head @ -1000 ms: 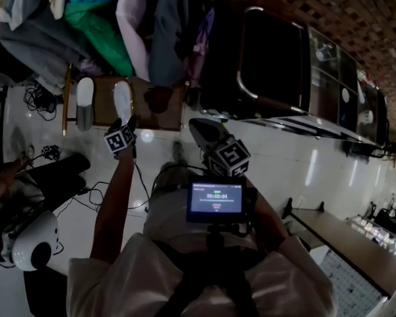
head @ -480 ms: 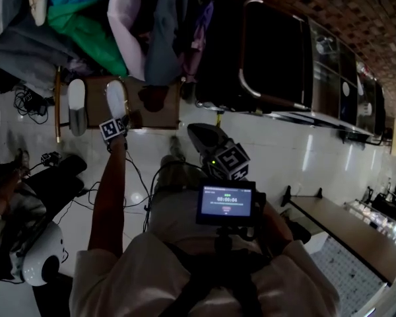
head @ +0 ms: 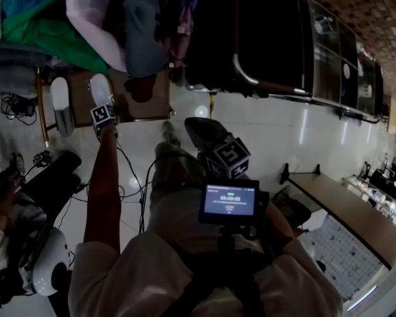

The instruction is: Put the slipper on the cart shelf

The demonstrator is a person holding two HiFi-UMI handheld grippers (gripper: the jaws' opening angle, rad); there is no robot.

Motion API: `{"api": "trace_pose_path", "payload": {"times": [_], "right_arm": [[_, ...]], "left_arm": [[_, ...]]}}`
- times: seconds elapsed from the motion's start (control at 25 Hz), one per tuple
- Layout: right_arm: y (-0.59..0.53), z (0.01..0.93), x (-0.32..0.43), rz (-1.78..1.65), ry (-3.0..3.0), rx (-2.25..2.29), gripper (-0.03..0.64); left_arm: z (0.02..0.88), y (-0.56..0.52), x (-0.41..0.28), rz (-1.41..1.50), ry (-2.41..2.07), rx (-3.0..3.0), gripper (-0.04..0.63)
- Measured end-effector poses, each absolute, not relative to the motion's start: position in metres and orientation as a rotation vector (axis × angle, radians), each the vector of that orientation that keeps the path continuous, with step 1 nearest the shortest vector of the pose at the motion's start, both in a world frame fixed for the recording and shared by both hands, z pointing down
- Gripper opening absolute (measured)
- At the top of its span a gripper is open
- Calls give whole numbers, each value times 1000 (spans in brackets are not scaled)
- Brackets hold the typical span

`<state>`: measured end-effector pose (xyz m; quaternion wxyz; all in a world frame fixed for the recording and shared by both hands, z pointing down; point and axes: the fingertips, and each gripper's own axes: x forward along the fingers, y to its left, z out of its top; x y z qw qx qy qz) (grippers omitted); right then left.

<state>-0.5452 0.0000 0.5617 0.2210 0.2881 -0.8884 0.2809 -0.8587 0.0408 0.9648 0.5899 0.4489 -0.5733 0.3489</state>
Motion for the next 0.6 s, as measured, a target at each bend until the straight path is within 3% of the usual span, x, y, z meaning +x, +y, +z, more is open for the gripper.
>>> {"api": "trace_pose_path", "payload": {"times": [0.6], "right_arm": [[-13,582,-522,816,-2402,862,15]], "left_arm": [[991,45,-859,948,-1270,1038,429]]}}
